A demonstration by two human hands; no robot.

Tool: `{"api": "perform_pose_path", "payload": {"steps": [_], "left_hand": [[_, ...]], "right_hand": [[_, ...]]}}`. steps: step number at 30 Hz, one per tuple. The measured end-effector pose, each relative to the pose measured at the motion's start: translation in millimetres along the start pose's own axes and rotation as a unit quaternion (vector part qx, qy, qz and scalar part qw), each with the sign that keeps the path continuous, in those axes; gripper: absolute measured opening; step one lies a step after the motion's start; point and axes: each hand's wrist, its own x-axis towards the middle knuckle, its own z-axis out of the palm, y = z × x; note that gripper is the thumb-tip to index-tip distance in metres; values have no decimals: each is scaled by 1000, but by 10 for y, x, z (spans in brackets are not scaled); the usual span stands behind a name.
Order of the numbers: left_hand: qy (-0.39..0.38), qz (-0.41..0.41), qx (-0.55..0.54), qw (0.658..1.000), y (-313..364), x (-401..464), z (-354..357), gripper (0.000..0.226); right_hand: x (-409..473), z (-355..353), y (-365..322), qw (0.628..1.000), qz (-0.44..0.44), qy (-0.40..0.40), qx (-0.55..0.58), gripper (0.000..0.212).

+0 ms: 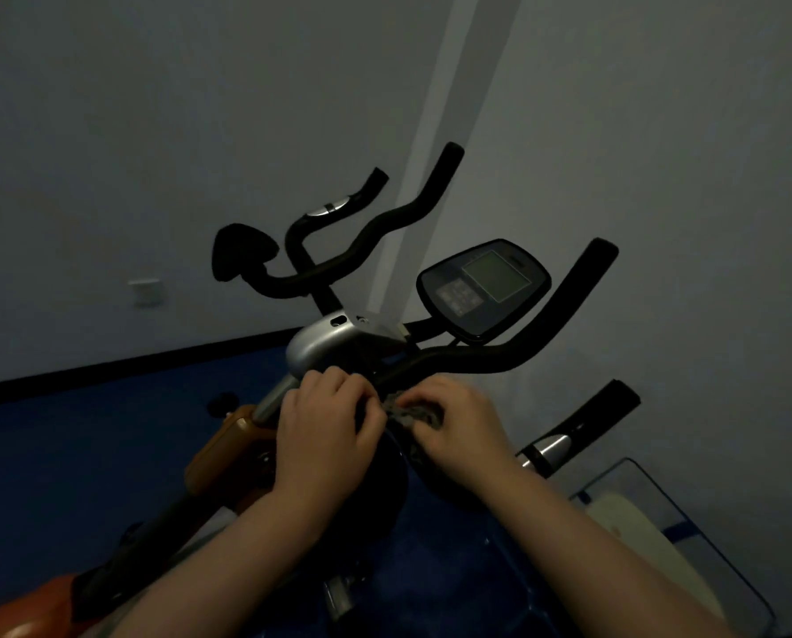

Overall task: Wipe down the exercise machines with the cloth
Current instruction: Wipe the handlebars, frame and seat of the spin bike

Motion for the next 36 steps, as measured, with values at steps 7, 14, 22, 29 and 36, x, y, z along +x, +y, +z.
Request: {"api": "perform_pose_path", "payload": {"steps": [7,14,22,29,36], "left_hand": [[37,12,-2,999,-53,-46,42,16],[33,1,-12,999,-83,-58,76,17],[23,5,-12,1000,-92,-54,64,17],[6,12,-24,1000,-85,-55,39,15],[-5,12,-36,999,-90,-43,16,17]], "right_hand": [[259,-570,-74,992,-64,-94,-46,21],[943,-51,-314,977,-40,-136,-157,22],[1140,-1,-412,970,-31,-155,-187,19],[1067,-100,-341,973,1,-174,-150,20],[825,-23,-280,982,-61,-132,-119,18]]}}
